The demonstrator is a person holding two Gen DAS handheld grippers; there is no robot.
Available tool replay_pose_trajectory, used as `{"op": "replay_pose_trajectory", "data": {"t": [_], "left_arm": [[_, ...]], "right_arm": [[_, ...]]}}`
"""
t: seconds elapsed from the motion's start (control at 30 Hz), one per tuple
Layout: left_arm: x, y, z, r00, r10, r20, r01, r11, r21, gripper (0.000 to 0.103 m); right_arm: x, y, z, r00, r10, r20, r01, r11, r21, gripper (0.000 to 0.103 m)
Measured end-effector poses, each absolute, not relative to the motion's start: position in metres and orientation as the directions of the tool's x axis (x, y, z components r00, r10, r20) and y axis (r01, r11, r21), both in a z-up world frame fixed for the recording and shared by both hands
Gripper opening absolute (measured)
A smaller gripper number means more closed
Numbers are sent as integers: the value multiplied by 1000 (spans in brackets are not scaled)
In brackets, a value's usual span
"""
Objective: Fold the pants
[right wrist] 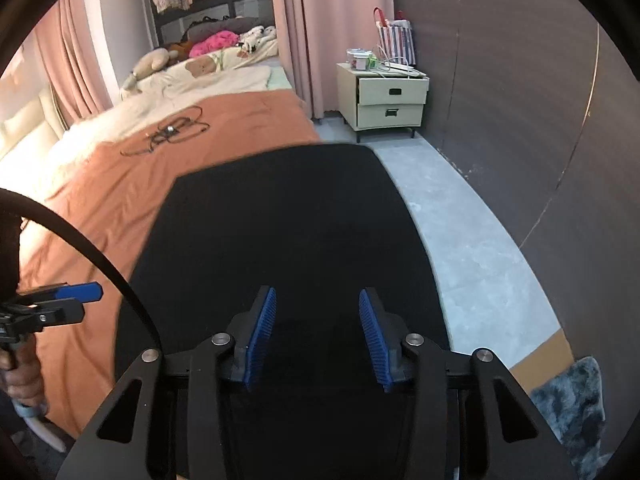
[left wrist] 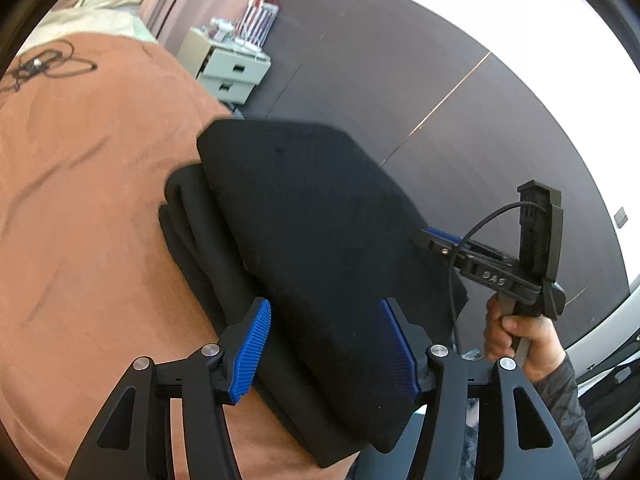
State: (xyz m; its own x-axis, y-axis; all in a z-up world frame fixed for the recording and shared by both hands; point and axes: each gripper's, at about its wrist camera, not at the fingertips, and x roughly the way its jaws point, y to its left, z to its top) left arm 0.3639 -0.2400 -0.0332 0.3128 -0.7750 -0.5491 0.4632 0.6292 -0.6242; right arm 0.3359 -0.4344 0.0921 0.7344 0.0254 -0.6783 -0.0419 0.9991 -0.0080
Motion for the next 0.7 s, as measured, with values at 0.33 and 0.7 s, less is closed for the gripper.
{"op": "replay_pose_trajectory", "data": {"t": [0.33, 0.7], "left_arm": [[358, -266, -40, 239, -794, -558, 451, 600, -661, 56], [331, -248, 14, 293, -751, -592, 494, 649, -579, 56]], "right_arm": [[313, -450, 78, 727, -108, -679, 91, 994, -60, 41], [258, -452, 108, 662, -164, -731, 208, 978, -31, 41]]}}
